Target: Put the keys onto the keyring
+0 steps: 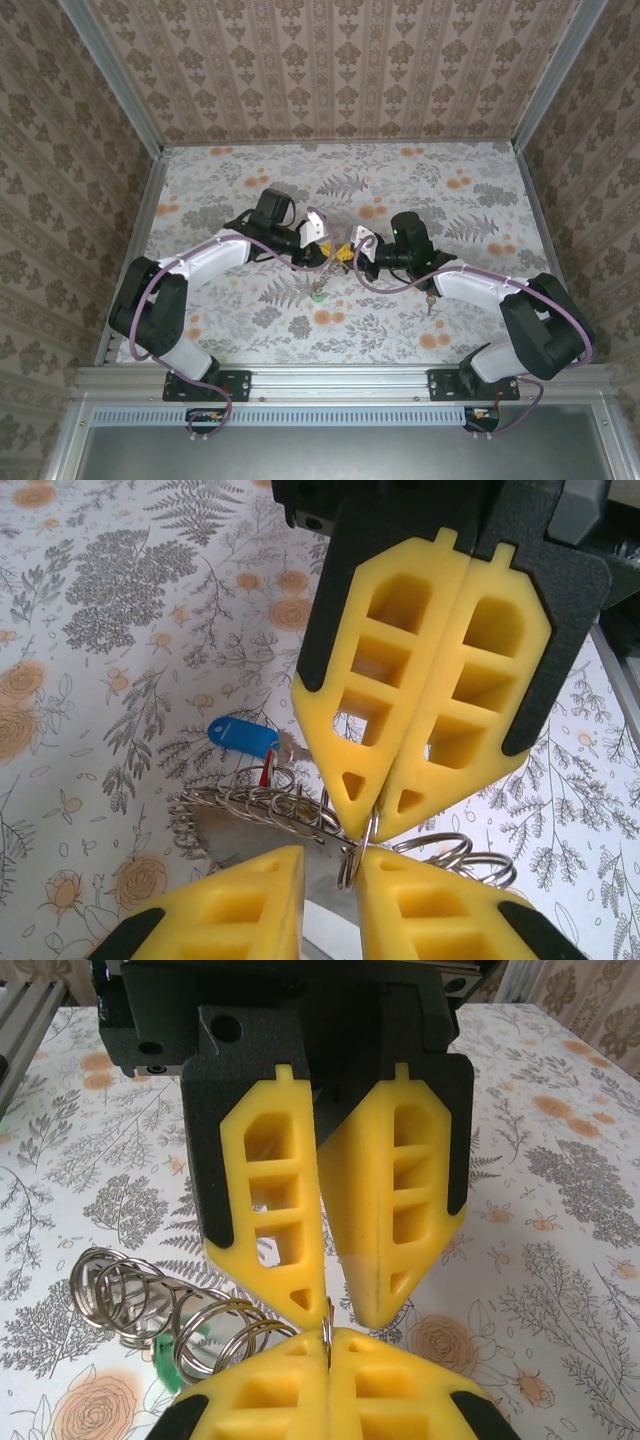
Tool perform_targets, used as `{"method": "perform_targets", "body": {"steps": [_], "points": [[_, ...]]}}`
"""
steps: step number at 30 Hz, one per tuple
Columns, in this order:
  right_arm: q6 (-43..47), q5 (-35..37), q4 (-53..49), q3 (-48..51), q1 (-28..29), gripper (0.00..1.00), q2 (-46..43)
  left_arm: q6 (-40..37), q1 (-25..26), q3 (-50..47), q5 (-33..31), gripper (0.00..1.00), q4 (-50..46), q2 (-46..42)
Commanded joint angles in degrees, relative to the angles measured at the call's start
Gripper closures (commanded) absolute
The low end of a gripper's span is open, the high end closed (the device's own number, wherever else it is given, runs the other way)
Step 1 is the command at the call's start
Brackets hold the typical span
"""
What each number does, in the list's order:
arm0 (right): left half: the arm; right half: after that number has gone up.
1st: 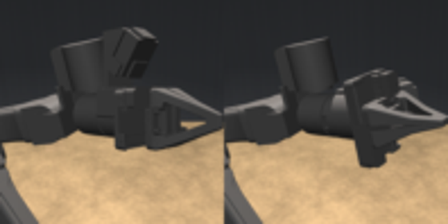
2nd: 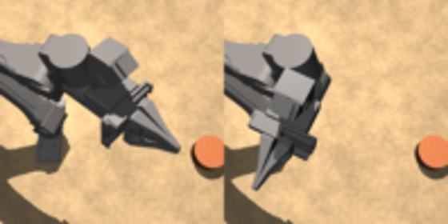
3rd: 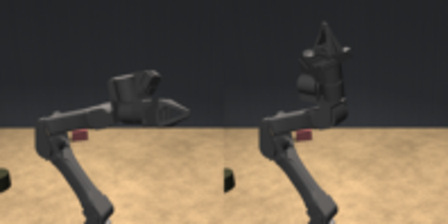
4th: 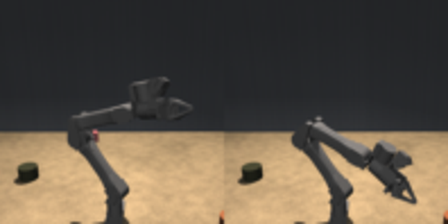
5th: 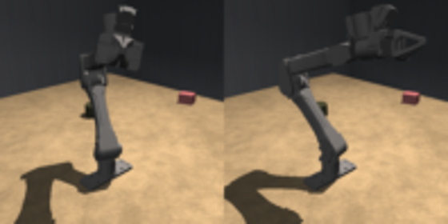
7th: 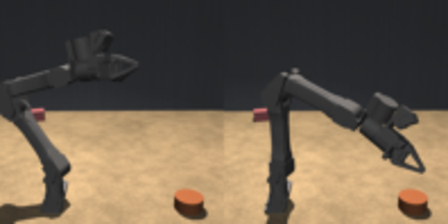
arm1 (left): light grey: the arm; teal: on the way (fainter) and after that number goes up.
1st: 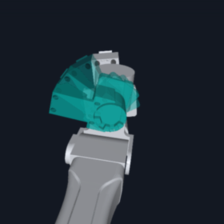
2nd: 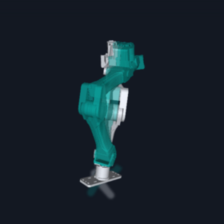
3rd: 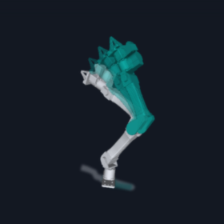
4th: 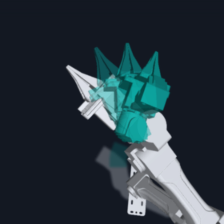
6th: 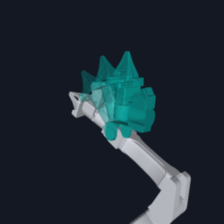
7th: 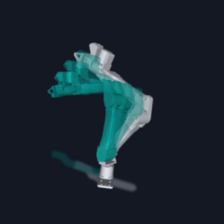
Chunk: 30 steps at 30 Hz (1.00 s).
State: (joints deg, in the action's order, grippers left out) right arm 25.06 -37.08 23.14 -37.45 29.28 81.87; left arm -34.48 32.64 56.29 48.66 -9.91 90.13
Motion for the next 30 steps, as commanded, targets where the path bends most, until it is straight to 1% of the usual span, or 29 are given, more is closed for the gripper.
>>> {"method": "perform_targets", "body": {"steps": [1,9,20,25,30], "points": [[-2.7,-2.7,5.0,1.0,-0.4,1.00,0.4,0.7,-1.6,-1.0,4.3,0.78,1.5,-0.1],[-5.1,-3.6,7.8,1.4,-0.5,1.00,1.2,0.0,-1.6,0.2,7.4,0.77,1.2,2.2],[-6.3,-4.6,8.8,1.2,-0.5,1.00,1.9,-1.0,-0.9,0.9,7.1,0.77,0.2,3.1],[-6.5,-4.8,8.8,1.2,-0.5,1.00,2.2,0.5,-0.1,0.2,7.5,0.78,2.8,3.1],[-6.3,-5.0,8.3,1.1,-0.5,1.00,2.3,0.8,0.1,-0.1,6.7,0.82,3.9,2.8]]}}
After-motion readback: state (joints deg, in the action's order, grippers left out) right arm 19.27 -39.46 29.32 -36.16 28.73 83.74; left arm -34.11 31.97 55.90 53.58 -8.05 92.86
